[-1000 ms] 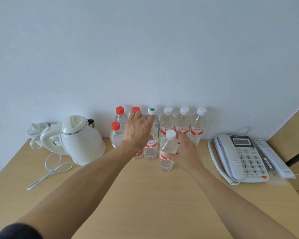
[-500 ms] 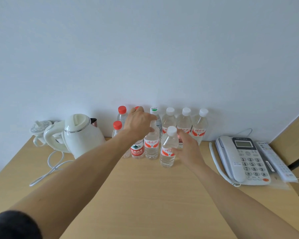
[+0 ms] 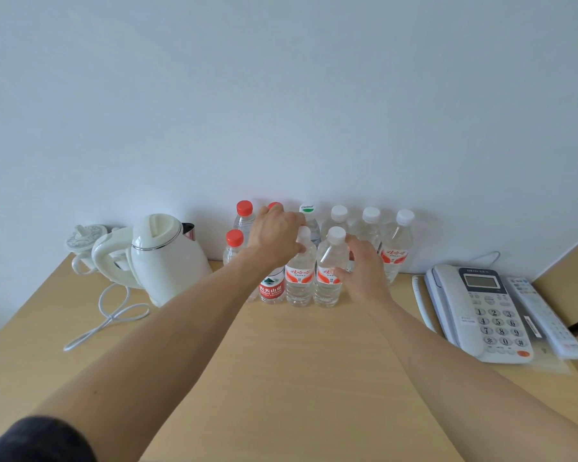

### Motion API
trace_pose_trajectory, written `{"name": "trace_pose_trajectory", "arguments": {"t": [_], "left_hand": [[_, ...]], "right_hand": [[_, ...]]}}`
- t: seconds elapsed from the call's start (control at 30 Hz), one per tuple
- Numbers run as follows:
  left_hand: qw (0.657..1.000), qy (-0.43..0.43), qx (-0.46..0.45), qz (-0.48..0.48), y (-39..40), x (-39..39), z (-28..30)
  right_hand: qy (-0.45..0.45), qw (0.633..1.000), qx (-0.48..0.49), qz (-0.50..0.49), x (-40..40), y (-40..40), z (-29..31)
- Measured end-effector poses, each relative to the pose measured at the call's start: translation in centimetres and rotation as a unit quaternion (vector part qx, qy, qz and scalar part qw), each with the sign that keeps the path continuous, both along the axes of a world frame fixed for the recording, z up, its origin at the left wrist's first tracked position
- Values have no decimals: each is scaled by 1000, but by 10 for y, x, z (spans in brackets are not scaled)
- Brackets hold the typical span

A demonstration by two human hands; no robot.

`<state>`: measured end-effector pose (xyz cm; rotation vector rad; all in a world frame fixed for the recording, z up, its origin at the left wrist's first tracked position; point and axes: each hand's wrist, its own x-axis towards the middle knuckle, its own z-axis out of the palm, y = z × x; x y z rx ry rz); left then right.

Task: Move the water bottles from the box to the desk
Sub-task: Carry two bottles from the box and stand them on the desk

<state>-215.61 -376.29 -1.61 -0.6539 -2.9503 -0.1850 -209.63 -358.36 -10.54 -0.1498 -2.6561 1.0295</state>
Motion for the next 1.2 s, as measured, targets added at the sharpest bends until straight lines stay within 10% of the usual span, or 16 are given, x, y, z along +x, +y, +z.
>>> {"name": "trace_pose_trajectory", "arguments": {"t": [1.2], "left_hand": [[997, 54, 3, -53, 10, -10, 36]], "right_hand": [[-87, 974, 131, -163, 40, 10, 72]]}}
